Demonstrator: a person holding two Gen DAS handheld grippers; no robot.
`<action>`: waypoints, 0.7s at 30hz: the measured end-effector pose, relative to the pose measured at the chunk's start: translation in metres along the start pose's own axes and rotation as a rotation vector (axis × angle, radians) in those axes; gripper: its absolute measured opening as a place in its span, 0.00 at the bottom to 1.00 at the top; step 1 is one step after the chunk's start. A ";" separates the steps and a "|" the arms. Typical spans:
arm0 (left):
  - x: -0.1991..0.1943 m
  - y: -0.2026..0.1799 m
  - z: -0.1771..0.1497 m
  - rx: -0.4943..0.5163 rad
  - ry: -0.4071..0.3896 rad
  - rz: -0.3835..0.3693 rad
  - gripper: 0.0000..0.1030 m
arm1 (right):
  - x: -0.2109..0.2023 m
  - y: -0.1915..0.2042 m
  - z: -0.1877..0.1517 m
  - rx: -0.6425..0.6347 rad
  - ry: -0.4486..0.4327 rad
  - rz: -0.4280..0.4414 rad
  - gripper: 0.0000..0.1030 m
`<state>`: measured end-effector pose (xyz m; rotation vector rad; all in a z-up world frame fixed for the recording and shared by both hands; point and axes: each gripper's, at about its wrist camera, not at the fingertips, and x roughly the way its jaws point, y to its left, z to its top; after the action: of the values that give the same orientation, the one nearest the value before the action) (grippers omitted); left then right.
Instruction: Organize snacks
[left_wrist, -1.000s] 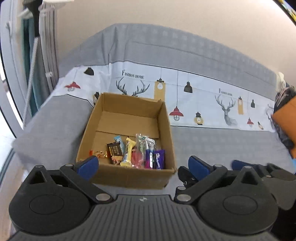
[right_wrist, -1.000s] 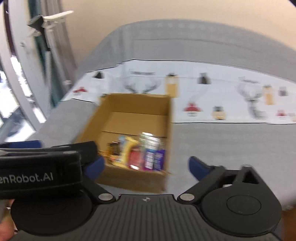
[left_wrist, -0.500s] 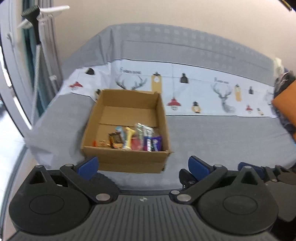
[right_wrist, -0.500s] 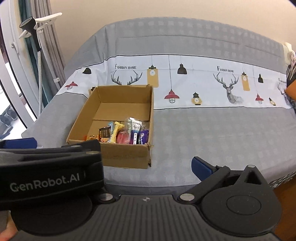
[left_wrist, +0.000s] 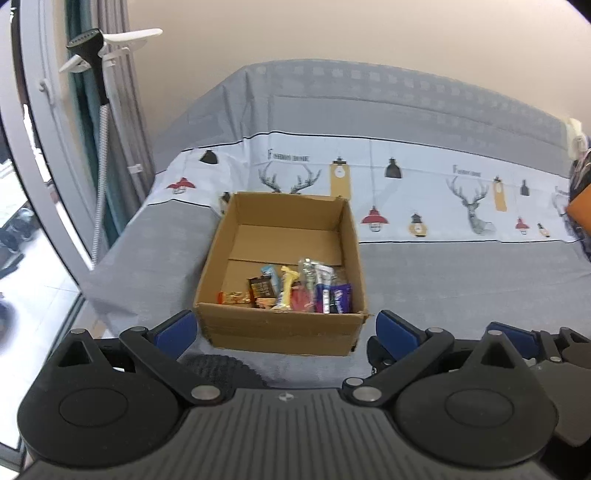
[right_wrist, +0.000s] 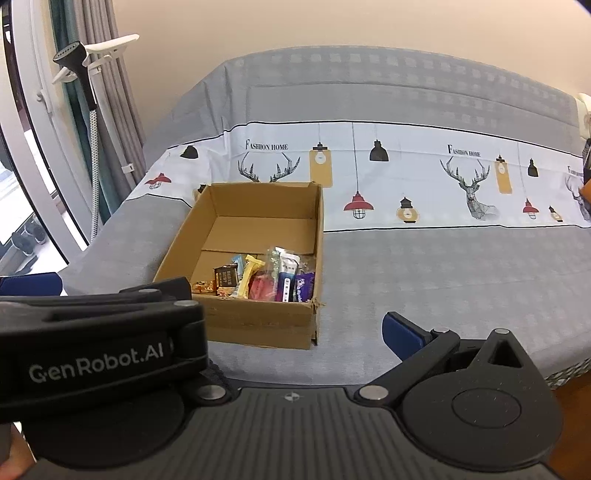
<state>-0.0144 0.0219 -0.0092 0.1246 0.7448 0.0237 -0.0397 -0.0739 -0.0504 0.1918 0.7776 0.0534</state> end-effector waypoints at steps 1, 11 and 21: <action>-0.001 -0.001 0.001 0.005 0.001 0.017 1.00 | -0.001 0.000 0.000 0.001 0.003 0.000 0.99; -0.013 -0.009 0.007 0.030 0.005 0.047 1.00 | -0.010 -0.009 0.004 0.027 0.003 0.020 0.99; -0.017 -0.003 0.006 0.026 -0.007 -0.002 1.00 | -0.015 -0.008 0.004 0.028 0.000 0.039 0.99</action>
<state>-0.0225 0.0173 0.0065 0.1492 0.7387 0.0117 -0.0475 -0.0841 -0.0390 0.2333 0.7746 0.0792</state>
